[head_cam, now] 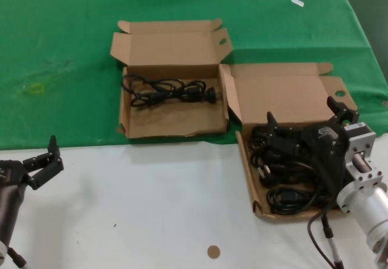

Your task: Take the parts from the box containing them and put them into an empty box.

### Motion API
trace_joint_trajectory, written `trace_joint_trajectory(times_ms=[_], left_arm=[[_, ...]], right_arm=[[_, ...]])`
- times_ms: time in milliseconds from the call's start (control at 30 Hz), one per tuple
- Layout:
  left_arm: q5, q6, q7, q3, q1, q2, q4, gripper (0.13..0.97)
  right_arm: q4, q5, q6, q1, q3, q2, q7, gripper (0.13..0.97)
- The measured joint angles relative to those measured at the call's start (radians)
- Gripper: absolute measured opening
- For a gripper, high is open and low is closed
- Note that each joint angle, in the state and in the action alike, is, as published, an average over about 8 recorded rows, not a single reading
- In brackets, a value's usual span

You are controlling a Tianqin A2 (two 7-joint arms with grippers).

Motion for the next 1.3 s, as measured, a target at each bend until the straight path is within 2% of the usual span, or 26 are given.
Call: trace_joint_trajectory(times_ms=[1300], left_arm=[[0.0, 0.0, 0.0, 0.0, 0.0, 0.0, 0.0, 0.966]], right_arm=[[0.0, 0.0, 0.0, 0.0, 0.0, 0.0, 0.0, 0.966]])
